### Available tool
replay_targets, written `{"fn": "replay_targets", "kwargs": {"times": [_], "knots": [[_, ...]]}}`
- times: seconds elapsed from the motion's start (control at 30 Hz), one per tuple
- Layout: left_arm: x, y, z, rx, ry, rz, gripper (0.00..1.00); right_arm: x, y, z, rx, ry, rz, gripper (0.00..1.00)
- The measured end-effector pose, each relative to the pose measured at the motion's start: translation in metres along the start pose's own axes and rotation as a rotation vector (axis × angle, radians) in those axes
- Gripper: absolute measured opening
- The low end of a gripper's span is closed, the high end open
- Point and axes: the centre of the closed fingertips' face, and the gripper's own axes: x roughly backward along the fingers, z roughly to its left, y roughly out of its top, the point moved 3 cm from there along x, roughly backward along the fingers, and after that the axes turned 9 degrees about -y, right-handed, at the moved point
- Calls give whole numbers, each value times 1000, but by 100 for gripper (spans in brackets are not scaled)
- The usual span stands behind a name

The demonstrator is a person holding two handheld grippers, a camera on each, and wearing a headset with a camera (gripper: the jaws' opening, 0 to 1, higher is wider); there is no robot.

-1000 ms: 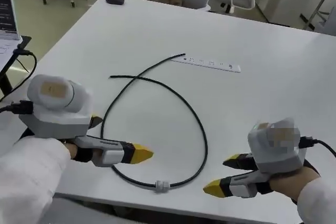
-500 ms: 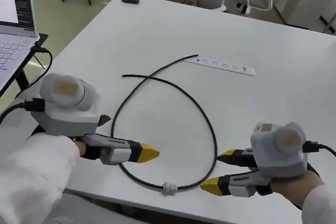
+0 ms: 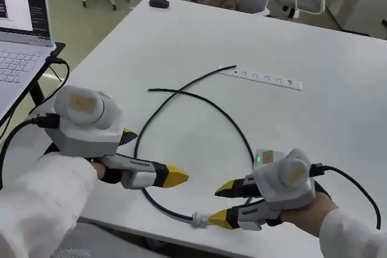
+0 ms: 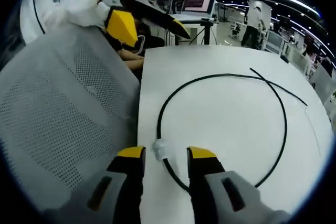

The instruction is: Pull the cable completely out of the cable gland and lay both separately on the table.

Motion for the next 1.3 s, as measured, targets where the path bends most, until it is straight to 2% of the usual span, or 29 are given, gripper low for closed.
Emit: {"fn": "replay_targets", "kwargs": {"times": [0.1, 0.2, 0.23, 0.3, 0.47, 0.6, 0.67, 0.7, 0.77, 0.87, 1.0, 1.17, 1.27, 1.3], "knots": [[-1, 0, -1, -4, -7, 3, 87, -11, -6, 1, 45, 5, 26, 28], [-2, 0, -1, -12, -12, 5, 86, -21, -10, 2, 30, 12, 39, 32], [-2, 0, -2, -14, -13, 4, 86, -23, -12, 2, 57, 14, 39, 30], [-2, 0, -2, -15, -17, 6, 86, -26, -15, 2, 72, 27, 43, 21], [-3, -1, -4, -18, -28, 10, 85, -31, -19, 3, 87, 32, 42, 14], [-3, 0, -8, -26, -35, 7, 85, -34, -22, 3, 110, 28, 54, 13], [-3, 1, -8, -29, -39, 5, 84, -33, -22, 1, 87, 27, 54, 12], [-3, 1, -9, -30, -41, 3, 83, -31, -22, 0, 59, 21, 64, 12], [-3, 2, -10, -34, -48, -3, 81, -23, -18, -1, 53, 22, 61, 12], [-2, 9, -11, -82, -55, -44, 77, -9, -10, -4, 70, 8, 30, 12], [-2, 12, -16, -72, -90, -60, 73, 12, 6, -12, 104, -28, -16, 11], [-4, 17, -30, -93, -174, -93, 58, 37, 32, -23, 159, -93, -78, 11], [-4, 21, -34, -120, -185, -118, 51, 52, 51, -24, 184, -122, -125, 11], [-4, 23, -34, -120, -173, -130, 49, 54, 53, -24, 185, -124, -131, 11]]}}
